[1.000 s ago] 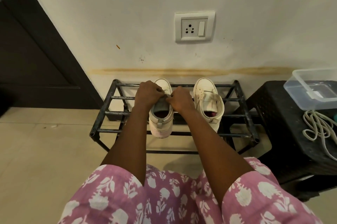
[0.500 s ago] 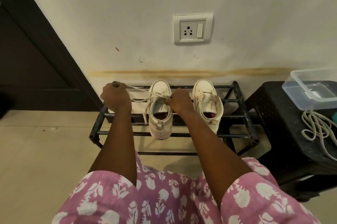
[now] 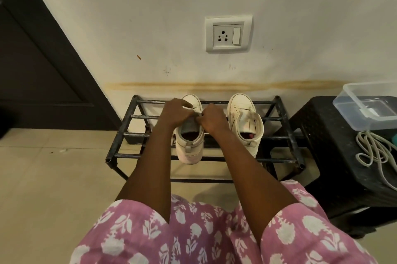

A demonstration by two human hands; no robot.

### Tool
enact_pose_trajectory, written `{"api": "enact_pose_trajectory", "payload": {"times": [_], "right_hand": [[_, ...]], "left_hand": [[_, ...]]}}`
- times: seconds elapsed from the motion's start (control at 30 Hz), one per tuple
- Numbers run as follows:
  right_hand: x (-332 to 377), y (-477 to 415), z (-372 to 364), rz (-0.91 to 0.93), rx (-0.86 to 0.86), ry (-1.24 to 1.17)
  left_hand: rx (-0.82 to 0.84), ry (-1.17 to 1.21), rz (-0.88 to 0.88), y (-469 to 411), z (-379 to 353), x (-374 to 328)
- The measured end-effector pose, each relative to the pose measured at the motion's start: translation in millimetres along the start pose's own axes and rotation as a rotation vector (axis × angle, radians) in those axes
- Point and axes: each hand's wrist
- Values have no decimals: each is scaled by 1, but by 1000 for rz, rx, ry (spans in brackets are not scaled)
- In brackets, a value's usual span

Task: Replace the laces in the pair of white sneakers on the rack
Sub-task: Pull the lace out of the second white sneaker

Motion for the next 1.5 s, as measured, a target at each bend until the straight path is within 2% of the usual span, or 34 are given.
{"api": "enact_pose_trajectory", "payload": {"times": [0.07, 0.23, 0.47, 0.67, 0.73, 0.83, 0.93, 1.17, 1.37, 1.47, 1.5], "right_hand": [[0, -1, 0, -1, 7, 3], [-2, 0, 1, 5, 14, -12], [-1, 2, 0, -10, -14, -24], [-1, 2, 0, -17, -8, -32], [-1, 2, 0, -25, 0, -36], [-1, 3, 4, -27, 8, -30], [-3, 1, 6, -32, 7, -23], [3, 4, 1, -5, -15, 65], [14, 5, -9, 230, -45, 286], [18, 0, -14, 266, -7, 383], [18, -1, -15, 274, -11, 401]], "left_hand": [[33, -33, -28, -1, -5, -4], [-57, -100, -27, -3, -10, -3], [-151, 32, 65, 0, -12, -1], [-177, 600, 418, 2, -9, 12], [-250, 772, 533, 2, -9, 14], [-443, 1023, 735, -1, -2, 23], [-482, 865, 738, -4, 1, 39], [-263, 553, 667, -1, -1, 48], [-105, 108, 428, 7, 5, 23], [-59, 16, 302, 3, 9, 14], [-30, 32, 309, 2, 11, 11]]}}
Point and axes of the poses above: each hand's wrist, its own y-axis away from the middle knuckle, its own z-axis out of the back of the hand, x = y × z, and after that the axes turned 9 degrees about -y, right-handed
